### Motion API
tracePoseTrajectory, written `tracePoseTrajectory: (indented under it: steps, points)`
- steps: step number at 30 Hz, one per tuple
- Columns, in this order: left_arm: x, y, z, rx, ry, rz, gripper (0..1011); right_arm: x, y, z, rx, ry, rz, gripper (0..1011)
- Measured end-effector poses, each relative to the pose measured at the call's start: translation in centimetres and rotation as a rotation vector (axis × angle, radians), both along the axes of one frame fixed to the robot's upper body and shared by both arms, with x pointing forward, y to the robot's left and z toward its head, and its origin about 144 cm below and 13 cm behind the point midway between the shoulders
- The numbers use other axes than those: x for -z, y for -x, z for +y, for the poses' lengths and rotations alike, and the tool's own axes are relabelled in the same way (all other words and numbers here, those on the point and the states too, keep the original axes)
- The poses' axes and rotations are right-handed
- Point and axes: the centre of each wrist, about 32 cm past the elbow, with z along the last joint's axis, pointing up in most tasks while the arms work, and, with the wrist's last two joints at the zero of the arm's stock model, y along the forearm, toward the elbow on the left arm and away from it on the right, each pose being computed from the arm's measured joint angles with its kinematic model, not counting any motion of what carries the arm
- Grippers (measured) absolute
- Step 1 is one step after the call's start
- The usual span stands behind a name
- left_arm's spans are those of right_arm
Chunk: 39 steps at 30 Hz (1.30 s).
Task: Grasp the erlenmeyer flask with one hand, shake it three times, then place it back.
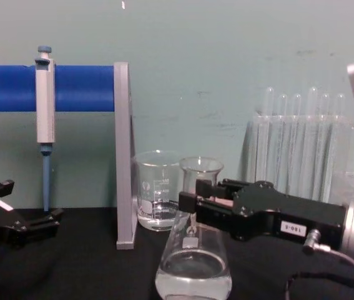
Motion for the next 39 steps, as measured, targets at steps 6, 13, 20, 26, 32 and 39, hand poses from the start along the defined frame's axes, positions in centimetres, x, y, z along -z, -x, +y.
tracePoseTrajectory:
  steps: [6, 13, 20, 26, 32, 39]
  points:
    - [0.0, 0.0, 0.0, 0.000, 0.000, 0.000, 1001, 0.6, -0.2, -0.2, -0.021, 0.005, 0.014, 465]
    - [0.0, 0.0, 0.0, 0.000, 0.000, 0.000, 1001, 1.0, -0.3, -0.2, -0.035, 0.013, 0.025, 465]
    - [0.0, 0.0, 0.0, 0.000, 0.000, 0.000, 1001, 1.1, -0.4, -0.2, -0.040, 0.020, 0.034, 465]
    - [0.0, 0.0, 0.0, 0.000, 0.000, 0.000, 1001, 1.2, -0.3, -0.2, -0.042, 0.023, 0.039, 465]
    - [0.0, 0.0, 0.0, 0.000, 0.000, 0.000, 1001, 1.5, -0.3, -0.2, -0.045, 0.028, 0.045, 465]
    - [0.0, 0.0, 0.0, 0.000, 0.000, 0.000, 1001, 1.6, -0.4, -0.2, -0.054, 0.033, 0.045, 465]
